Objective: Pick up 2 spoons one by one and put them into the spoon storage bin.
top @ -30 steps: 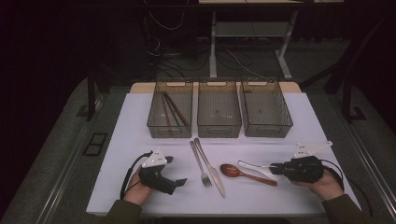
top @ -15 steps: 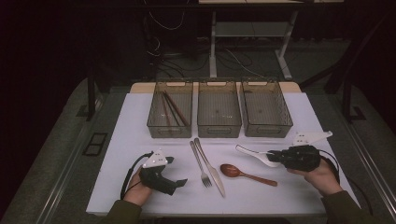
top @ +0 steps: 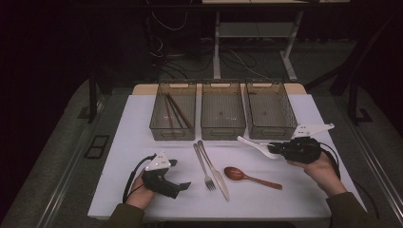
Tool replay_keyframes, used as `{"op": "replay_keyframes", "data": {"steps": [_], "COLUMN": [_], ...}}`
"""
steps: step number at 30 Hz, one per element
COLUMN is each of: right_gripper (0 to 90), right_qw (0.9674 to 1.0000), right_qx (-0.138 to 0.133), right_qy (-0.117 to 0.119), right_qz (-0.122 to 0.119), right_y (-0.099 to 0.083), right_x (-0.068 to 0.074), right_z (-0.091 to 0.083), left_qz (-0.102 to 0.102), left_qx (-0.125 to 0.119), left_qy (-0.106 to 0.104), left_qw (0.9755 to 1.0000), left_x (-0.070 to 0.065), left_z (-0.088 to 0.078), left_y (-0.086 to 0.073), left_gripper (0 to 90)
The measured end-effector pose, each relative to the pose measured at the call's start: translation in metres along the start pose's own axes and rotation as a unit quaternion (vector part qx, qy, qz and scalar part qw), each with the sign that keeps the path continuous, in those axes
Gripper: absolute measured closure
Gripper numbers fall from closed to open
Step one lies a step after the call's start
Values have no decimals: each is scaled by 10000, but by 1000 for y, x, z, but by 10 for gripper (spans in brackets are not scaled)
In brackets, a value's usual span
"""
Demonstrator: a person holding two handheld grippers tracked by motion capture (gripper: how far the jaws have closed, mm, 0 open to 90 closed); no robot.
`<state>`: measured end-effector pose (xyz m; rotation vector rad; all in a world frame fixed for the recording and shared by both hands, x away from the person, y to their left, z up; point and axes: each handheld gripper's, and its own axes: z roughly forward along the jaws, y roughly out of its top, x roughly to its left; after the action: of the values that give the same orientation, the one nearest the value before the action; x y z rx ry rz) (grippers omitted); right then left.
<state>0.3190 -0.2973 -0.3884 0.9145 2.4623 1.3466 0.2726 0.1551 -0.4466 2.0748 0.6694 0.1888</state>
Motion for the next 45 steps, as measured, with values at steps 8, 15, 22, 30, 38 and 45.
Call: {"op": "replay_keyframes", "data": {"steps": [8, 15, 22, 30, 38, 45], "right_gripper": [818, 818, 818, 817, 818, 818], "right_qw": [10000, 9999, 9999, 9998, 9996, 9994], "right_qx": [-50, -48, -80, -144, -180, -190], "right_qy": [-54, -93, -123, -93, -120, -191], "right_qz": [6, -28, -47, -108, -171, -212], "right_y": [15, 26, 36, 51, 64, 77], "right_x": [-3, -7, -8, -9, -10, -15], "right_z": [7, 15, 21, 32, 43, 55], "left_qz": [-35, -32, -36, -45, -50, -53], "left_qx": [-36, -33, -29, -35, -41, -52], "left_qy": [-37, -54, -75, -73, -79, -77], "left_qw": [10000, 10000, 10000, 10000, 9999, 9999], "left_x": [1, 1, 1, 1, 1, 1], "left_z": [0, 0, 1, 1, 0, 0], "left_y": [0, 0, 0, 0, 0, 0], "left_gripper": [33, 34, 34, 34, 34, 34]}}
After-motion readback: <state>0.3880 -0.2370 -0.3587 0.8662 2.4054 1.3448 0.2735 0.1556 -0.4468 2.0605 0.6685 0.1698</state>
